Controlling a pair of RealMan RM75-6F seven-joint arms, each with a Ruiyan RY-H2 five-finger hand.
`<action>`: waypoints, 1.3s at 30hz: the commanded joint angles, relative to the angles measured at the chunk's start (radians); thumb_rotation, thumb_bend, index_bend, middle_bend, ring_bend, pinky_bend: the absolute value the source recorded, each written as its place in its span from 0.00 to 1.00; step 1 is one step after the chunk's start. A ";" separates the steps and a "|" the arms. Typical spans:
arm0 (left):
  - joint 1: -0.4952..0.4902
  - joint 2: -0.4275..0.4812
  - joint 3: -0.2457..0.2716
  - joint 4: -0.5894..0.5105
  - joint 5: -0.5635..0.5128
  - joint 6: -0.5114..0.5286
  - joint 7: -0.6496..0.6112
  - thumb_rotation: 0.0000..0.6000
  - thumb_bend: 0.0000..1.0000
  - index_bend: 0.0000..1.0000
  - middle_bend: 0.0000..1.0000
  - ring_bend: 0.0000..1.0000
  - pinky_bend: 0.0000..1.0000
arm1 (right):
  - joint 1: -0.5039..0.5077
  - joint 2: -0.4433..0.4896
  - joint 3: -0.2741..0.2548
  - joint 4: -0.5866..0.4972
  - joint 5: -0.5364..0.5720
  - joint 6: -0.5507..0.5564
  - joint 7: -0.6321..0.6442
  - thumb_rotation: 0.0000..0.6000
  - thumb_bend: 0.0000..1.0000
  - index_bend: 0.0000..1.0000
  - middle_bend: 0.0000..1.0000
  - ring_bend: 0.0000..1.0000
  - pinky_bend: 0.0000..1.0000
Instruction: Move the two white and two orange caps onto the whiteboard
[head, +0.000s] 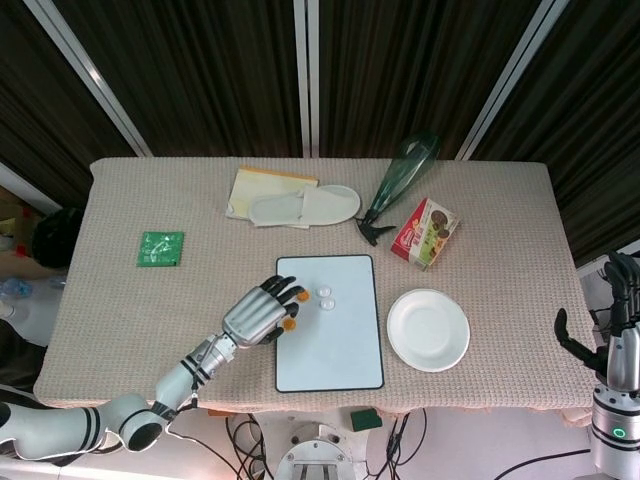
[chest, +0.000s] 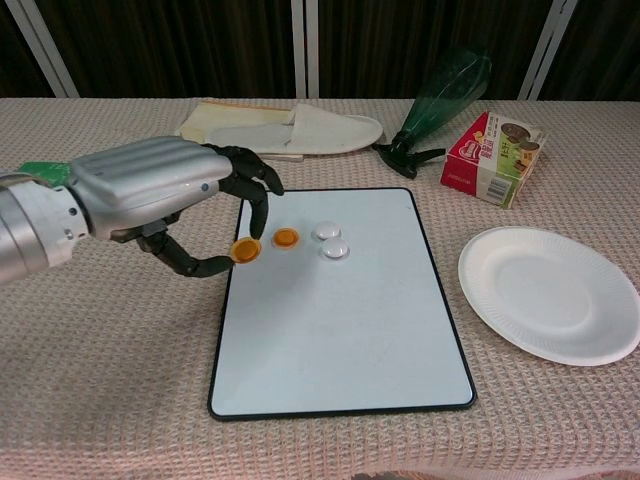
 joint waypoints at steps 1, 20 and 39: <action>-0.033 -0.055 -0.018 0.057 -0.007 -0.015 0.005 1.00 0.31 0.54 0.15 0.06 0.14 | -0.002 0.003 0.001 0.000 0.006 -0.004 0.002 1.00 0.48 0.05 0.02 0.00 0.00; -0.114 -0.214 -0.027 0.303 -0.036 -0.040 -0.014 1.00 0.31 0.54 0.12 0.05 0.14 | 0.003 -0.010 0.002 0.018 0.011 -0.017 0.008 1.00 0.48 0.05 0.02 0.00 0.00; -0.146 -0.256 -0.017 0.388 -0.050 -0.050 -0.045 1.00 0.31 0.53 0.12 0.05 0.14 | 0.001 -0.009 0.000 0.023 0.015 -0.021 0.012 1.00 0.48 0.05 0.02 0.00 0.00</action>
